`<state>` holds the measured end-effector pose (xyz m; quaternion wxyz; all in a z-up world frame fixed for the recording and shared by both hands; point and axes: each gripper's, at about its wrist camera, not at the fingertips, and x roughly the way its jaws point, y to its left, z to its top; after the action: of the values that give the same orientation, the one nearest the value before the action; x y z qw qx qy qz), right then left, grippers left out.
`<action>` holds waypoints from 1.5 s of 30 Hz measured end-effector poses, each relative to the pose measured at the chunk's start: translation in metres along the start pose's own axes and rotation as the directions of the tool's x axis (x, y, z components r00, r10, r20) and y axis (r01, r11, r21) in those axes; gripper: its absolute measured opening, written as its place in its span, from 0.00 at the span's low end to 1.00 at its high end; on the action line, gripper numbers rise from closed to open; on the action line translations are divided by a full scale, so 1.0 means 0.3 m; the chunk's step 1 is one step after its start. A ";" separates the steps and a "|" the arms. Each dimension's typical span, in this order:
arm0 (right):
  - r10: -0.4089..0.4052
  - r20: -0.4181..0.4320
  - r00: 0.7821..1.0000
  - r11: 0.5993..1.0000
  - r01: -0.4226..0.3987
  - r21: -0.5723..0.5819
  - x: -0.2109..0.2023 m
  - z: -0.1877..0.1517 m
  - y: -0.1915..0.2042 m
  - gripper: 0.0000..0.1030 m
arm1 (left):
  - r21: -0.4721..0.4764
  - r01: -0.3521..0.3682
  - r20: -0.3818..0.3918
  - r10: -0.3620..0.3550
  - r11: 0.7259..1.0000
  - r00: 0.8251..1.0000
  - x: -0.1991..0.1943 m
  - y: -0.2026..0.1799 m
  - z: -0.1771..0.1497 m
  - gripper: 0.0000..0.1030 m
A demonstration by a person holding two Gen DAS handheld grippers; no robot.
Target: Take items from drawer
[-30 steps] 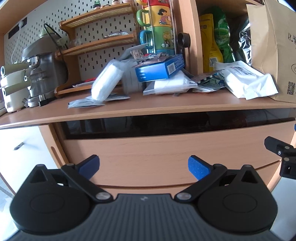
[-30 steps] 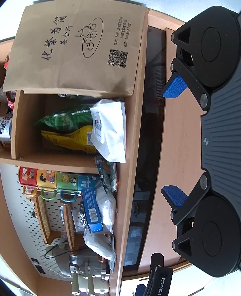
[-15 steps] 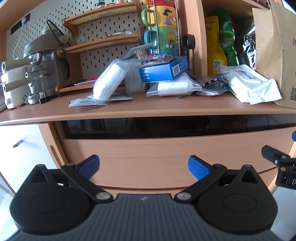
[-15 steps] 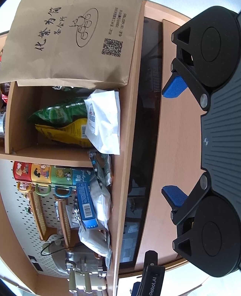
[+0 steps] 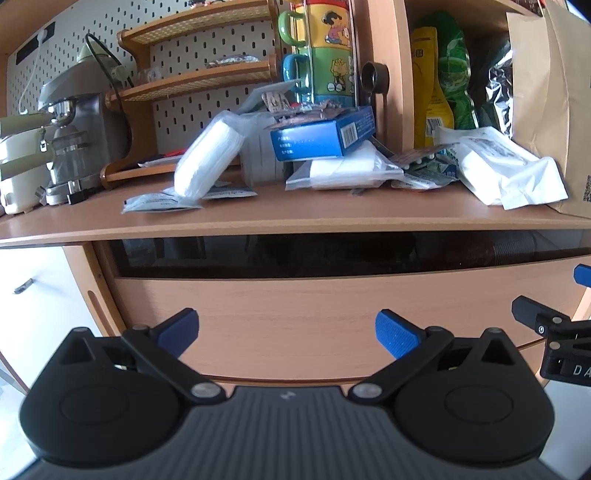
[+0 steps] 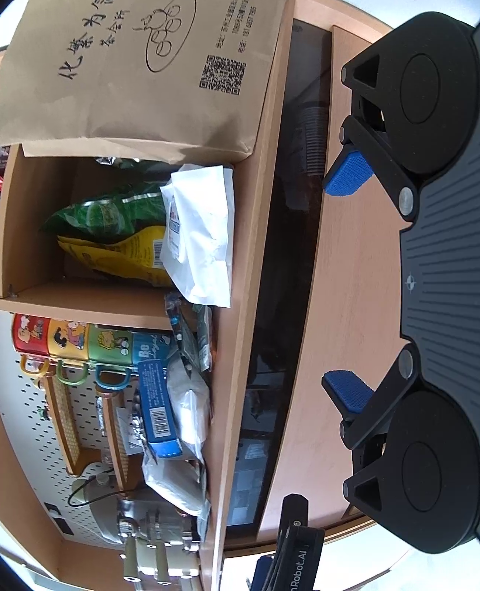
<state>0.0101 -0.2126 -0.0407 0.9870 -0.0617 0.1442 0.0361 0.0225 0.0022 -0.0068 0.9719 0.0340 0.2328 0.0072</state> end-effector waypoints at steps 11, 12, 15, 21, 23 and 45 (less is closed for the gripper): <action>0.001 -0.018 1.000 0.999 -0.001 0.033 0.042 -0.006 -0.034 1.00 | -0.013 0.009 -0.014 -0.009 1.000 1.000 0.063 -0.019 -0.005 1.00; 0.001 -0.018 1.000 0.999 0.000 0.036 0.043 -0.006 -0.037 1.00 | -0.013 0.008 -0.014 -0.009 1.000 1.000 0.065 -0.021 -0.005 1.00; -0.001 -0.018 1.000 0.999 0.002 0.043 0.044 -0.006 -0.046 1.00 | -0.018 0.011 -0.014 -0.011 1.000 1.000 0.069 -0.026 -0.006 1.00; 0.001 -0.021 1.000 0.999 0.000 0.054 0.038 -0.011 -0.051 1.00 | -0.011 0.011 -0.021 -0.012 1.000 1.000 0.070 -0.038 -0.008 1.00; 0.003 -0.017 1.000 0.999 -0.003 0.053 0.034 -0.011 -0.047 1.00 | -0.011 0.010 -0.016 -0.010 1.000 1.000 0.062 -0.040 -0.009 1.00; 0.019 -0.039 0.999 0.992 -0.024 -0.128 0.177 0.006 0.026 1.00 | 0.029 0.062 0.026 -0.063 0.998 0.998 0.167 -0.029 -0.001 1.00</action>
<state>0.0606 -0.2018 -0.0550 0.9777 -0.1239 0.1606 0.0550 0.0671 -0.0049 -0.0302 0.9741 0.0407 0.2206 -0.0271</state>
